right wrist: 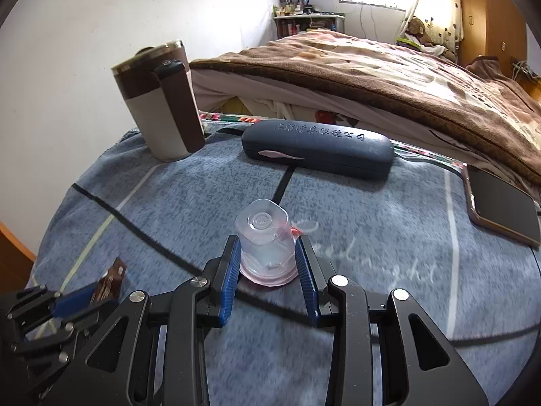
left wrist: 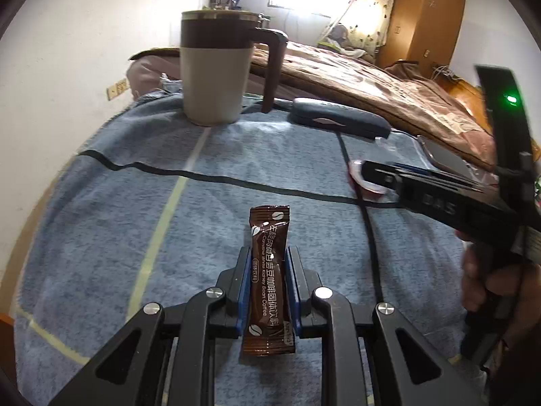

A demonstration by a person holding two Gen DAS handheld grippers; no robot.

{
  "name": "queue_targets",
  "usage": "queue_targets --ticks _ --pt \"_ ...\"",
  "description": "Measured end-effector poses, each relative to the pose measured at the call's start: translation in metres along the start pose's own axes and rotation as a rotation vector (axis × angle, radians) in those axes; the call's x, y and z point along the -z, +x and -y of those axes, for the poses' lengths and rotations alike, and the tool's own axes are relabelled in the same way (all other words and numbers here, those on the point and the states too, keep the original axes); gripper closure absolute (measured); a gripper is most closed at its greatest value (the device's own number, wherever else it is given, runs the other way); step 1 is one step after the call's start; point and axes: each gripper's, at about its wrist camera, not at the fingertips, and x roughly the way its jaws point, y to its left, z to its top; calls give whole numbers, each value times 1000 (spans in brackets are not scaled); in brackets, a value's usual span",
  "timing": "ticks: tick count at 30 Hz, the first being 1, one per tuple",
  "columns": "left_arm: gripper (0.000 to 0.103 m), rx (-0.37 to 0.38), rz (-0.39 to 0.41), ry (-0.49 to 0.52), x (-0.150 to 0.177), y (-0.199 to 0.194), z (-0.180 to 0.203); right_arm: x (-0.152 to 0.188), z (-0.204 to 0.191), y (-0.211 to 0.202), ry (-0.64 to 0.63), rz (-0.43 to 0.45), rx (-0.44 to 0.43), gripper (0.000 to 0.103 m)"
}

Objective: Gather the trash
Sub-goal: 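Carry the wrapper and cup over the wastebasket and open both tools to drop them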

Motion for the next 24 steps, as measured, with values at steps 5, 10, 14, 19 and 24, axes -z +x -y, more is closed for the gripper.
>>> queue_targets --ticks 5,10,14,19,24 --pt "82 -36 20 30 5 -13 7 9 0 -23 5 20 -6 67" --pt "82 -32 56 26 8 -38 15 20 -1 -52 15 51 -24 67" --pt "82 -15 89 32 9 -61 25 30 0 -76 19 70 -33 67" --pt "82 -6 128 53 12 -87 41 35 5 -92 32 97 -40 67" --pt "82 8 153 70 16 -106 58 48 15 -118 56 124 -46 67"
